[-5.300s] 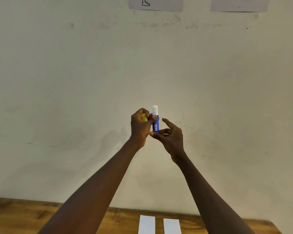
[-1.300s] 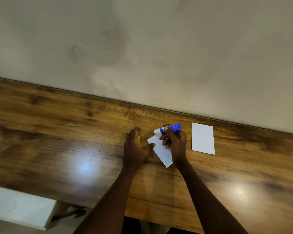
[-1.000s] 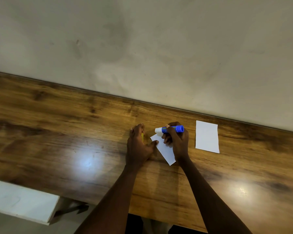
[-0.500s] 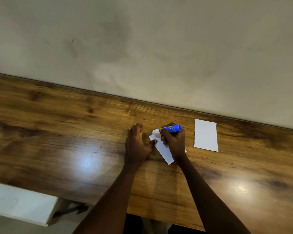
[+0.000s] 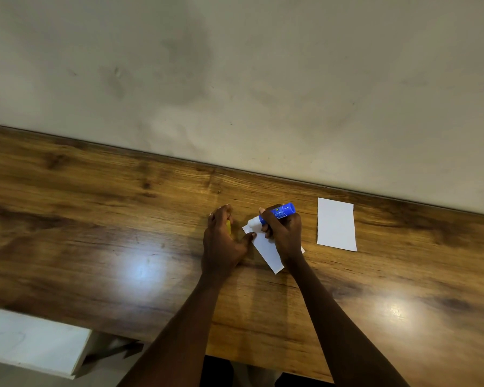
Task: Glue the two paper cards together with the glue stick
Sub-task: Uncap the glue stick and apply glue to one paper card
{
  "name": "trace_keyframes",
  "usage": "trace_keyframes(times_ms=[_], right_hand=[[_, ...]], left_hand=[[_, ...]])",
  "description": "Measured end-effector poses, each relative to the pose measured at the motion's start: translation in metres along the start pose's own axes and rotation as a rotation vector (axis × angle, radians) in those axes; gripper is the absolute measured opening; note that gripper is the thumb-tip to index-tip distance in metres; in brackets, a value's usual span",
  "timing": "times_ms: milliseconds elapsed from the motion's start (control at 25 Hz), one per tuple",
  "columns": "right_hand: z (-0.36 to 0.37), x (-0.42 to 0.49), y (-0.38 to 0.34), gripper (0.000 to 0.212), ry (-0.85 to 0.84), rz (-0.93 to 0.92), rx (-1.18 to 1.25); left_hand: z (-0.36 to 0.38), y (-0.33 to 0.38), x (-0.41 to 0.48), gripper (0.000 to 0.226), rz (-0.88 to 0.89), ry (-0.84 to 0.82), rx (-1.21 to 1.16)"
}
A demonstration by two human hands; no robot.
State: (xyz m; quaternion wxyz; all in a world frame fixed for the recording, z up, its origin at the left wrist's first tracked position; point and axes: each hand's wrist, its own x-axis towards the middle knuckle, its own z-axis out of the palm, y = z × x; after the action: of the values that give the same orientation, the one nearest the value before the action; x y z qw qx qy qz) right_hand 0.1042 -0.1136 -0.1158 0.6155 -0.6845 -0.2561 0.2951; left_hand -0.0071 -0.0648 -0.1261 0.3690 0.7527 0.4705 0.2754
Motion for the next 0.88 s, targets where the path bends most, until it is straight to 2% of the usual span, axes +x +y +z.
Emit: trace_keyframes(times_ms=[240,400,520,640,880], right_hand=[[0.0,0.002,0.003,0.022,-0.044,-0.037,-0.125],[0.002,0.004,0.009,0.008,-0.069,-0.074,-0.262],[0.004,0.003,0.01,0.018,-0.084,-0.129,-0.359],[0.003,0.002,0.007,0.019,-0.078,-0.172,-0.405],[-0.009,0.006,0.0,0.022,0.031,-0.132,-0.434]], left_hand=[[0.0,0.0,-0.001,0.072,0.012,0.009,-0.003],[0.0,-0.001,-0.001,0.07,0.007,0.011,-0.011],[0.001,-0.001,0.0,0.069,0.019,0.016,0.007],[0.001,0.0,0.0,0.068,0.015,0.015,0.005],[0.003,-0.001,0.0,0.073,-0.015,-0.003,0.006]])
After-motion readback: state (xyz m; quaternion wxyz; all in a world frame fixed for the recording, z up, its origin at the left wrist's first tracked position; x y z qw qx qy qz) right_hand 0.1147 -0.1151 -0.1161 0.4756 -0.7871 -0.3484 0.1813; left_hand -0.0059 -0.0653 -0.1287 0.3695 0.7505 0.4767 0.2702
